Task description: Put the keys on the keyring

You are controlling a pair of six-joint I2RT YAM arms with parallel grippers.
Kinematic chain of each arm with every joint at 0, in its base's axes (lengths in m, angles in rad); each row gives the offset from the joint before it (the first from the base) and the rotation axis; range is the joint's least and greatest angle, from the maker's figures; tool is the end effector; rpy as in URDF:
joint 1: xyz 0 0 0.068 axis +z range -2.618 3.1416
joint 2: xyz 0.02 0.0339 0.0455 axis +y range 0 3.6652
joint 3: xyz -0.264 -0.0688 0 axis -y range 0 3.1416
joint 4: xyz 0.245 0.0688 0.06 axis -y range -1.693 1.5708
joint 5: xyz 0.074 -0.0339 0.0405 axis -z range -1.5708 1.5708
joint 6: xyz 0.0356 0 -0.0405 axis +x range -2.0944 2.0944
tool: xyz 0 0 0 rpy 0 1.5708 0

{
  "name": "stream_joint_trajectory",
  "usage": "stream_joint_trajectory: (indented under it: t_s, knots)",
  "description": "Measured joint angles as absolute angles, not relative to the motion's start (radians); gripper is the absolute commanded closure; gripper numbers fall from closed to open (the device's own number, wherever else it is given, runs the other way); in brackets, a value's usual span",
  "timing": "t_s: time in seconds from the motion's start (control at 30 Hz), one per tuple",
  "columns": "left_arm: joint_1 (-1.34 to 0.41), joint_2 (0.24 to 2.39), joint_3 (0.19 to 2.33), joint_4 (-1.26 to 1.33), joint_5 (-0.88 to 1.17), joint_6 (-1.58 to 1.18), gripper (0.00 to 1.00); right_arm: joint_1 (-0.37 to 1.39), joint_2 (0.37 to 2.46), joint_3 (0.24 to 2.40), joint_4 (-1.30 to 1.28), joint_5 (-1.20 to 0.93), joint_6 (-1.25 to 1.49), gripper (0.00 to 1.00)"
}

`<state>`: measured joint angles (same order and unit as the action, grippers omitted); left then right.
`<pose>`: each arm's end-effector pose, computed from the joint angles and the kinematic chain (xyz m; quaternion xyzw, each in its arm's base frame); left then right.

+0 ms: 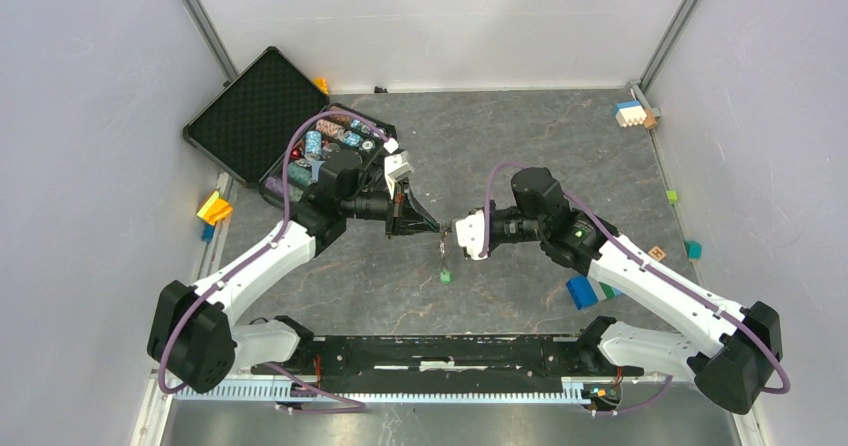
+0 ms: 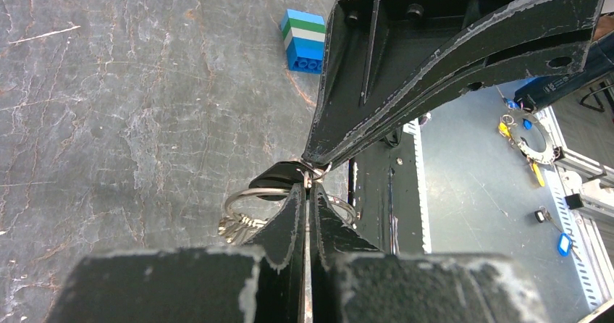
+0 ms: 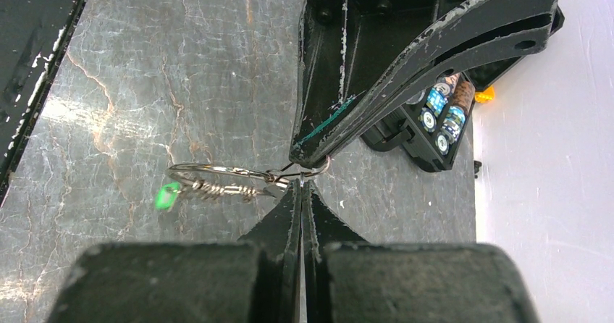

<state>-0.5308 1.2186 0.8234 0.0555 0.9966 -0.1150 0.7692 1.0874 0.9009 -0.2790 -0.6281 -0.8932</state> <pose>0.2144 -0.1605 0.2912 0.4180 0.6448 -0.5310 0.3572 0.1586 0.1827 0.3146 -0.7073 0.4258 0.2315 0.5146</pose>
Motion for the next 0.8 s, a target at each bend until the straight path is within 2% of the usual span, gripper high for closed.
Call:
stream_joint_trajectory:
  t_s: [0.8]
  knots:
    - [-0.529,1.235,0.814,0.092,1.05,-0.17,0.98,0.77,1.087,0.881,-0.247,-0.627,-0.868,1.0]
